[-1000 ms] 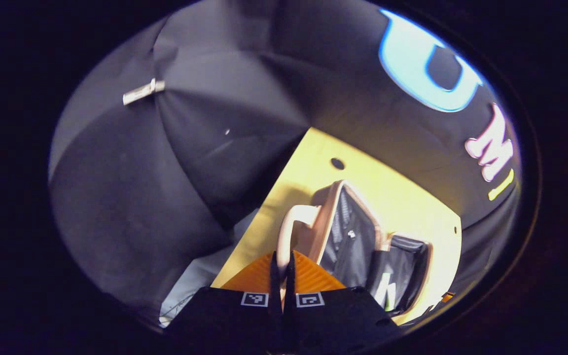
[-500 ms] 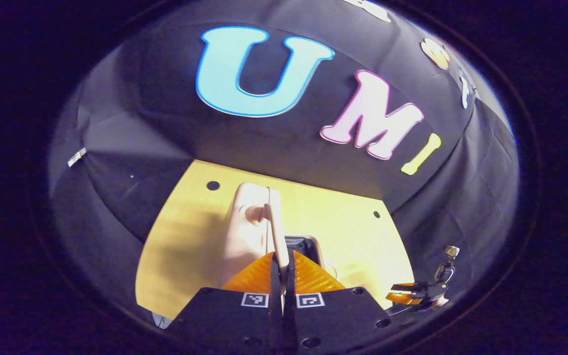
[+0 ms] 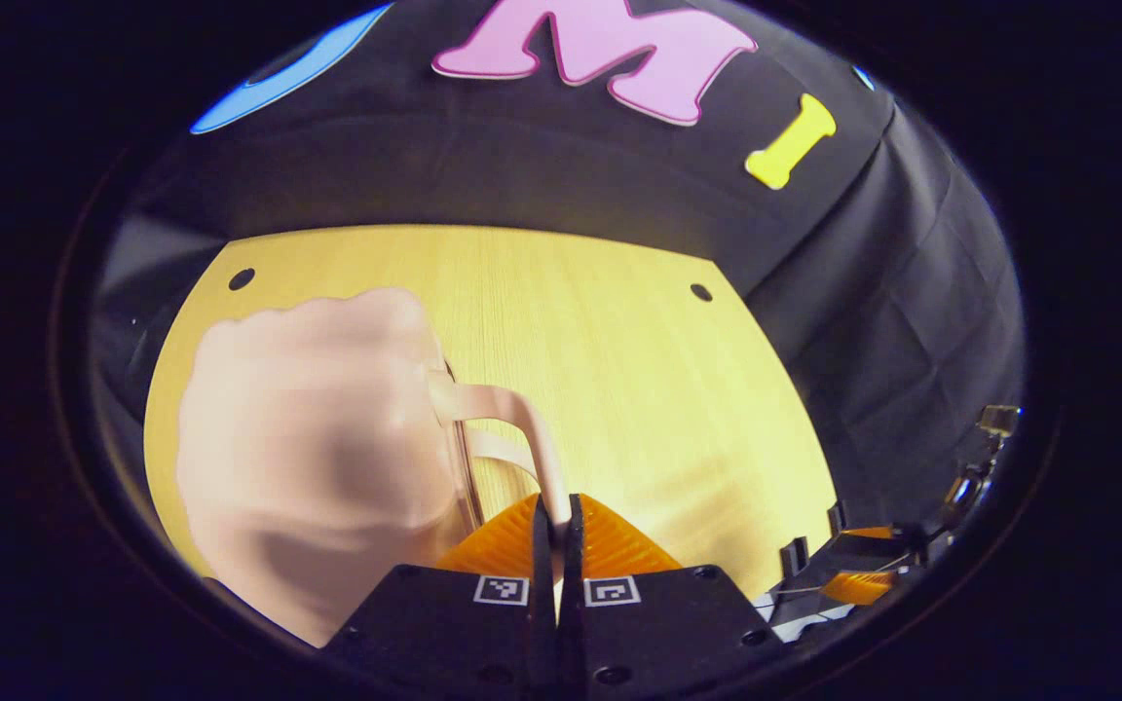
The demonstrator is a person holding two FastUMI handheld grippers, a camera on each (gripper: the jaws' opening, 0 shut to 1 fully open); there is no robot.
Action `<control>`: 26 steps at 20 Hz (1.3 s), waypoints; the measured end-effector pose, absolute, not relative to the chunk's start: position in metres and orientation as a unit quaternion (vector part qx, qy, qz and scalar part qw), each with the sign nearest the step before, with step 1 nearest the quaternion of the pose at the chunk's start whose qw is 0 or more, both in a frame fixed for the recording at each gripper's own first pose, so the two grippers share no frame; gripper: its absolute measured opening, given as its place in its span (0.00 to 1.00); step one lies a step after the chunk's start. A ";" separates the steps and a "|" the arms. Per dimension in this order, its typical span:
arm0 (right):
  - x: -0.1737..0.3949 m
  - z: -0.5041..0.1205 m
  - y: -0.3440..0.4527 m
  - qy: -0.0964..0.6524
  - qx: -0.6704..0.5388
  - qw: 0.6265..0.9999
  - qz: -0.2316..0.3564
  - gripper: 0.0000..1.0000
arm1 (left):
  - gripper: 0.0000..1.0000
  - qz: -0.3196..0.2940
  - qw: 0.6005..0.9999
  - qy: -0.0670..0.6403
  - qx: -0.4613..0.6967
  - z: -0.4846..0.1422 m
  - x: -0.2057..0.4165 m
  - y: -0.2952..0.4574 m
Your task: First open the suitcase, pack the skin care products into it, and then close the suitcase.
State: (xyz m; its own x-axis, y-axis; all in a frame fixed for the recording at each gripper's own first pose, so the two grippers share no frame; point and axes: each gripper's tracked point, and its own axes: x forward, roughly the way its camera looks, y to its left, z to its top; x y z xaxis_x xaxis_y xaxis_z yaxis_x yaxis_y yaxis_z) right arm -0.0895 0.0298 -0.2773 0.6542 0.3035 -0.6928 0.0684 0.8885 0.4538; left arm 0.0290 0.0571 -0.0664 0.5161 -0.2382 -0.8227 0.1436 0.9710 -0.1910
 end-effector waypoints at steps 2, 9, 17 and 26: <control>-0.105 -0.276 0.015 0.411 0.217 0.884 0.055 0.97 | 0.10 -0.116 0.862 0.491 -0.043 -0.083 0.025 0.047; -0.110 -0.224 -0.030 0.357 0.163 0.918 0.058 0.97 | 0.94 -0.088 0.910 0.397 -0.087 -0.025 0.016 0.020; -0.062 -0.089 -0.045 0.201 0.075 0.972 0.100 0.97 | 0.96 -0.014 0.996 0.077 0.032 0.200 -0.055 -0.011; -0.046 0.054 -0.012 0.035 0.031 0.997 0.062 0.97 | 0.96 0.031 0.997 -0.055 0.037 0.250 -0.111 0.008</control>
